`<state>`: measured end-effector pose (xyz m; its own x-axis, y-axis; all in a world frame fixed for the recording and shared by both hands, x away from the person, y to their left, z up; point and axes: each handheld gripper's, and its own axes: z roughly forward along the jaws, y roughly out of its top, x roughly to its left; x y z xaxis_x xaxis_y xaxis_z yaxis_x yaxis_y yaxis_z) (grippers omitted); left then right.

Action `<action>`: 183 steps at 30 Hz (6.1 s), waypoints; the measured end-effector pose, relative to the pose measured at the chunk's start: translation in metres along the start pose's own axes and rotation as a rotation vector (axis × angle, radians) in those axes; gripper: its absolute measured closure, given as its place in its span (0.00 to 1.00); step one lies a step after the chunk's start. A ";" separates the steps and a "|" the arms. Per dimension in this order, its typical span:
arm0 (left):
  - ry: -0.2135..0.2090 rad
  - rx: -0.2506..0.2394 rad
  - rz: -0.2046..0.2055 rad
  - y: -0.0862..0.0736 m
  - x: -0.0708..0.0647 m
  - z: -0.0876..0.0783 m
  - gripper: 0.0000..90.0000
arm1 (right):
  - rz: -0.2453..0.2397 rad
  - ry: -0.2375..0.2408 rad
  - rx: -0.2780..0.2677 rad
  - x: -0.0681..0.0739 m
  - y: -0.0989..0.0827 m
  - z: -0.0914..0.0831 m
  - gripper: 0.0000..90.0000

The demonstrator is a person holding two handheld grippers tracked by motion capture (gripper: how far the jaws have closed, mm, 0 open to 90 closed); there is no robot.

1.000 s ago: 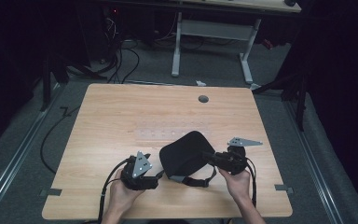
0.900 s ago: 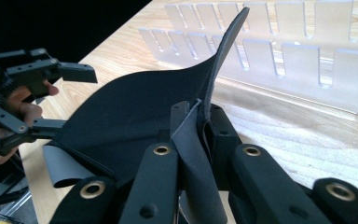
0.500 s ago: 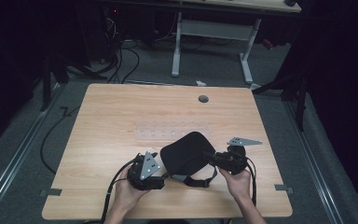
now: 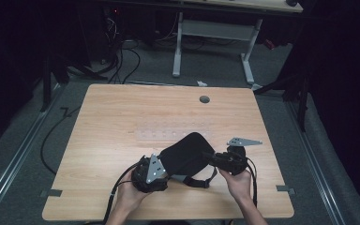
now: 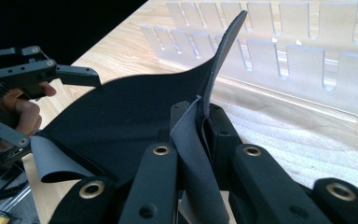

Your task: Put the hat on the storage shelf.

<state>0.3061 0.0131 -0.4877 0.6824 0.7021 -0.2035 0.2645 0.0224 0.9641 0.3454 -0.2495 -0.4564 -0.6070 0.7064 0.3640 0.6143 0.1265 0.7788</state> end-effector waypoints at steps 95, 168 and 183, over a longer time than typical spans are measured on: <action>-0.012 -0.295 -0.309 0.096 0.085 -0.033 0.96 | -0.090 -0.501 0.113 -0.045 -0.060 0.022 0.41; 0.188 -0.204 -0.266 0.061 0.137 0.029 0.95 | -0.097 -0.501 0.113 -0.045 -0.061 0.021 0.40; 0.196 -0.161 -0.304 0.057 0.138 0.017 0.88 | -0.098 -0.501 0.113 -0.045 -0.061 0.021 0.40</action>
<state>0.4269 0.0998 -0.4636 0.4422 0.7685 -0.4624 0.3134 0.3506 0.8825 0.3457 -0.2738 -0.5311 -0.3656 0.9306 -0.0180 0.6343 0.2633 0.7269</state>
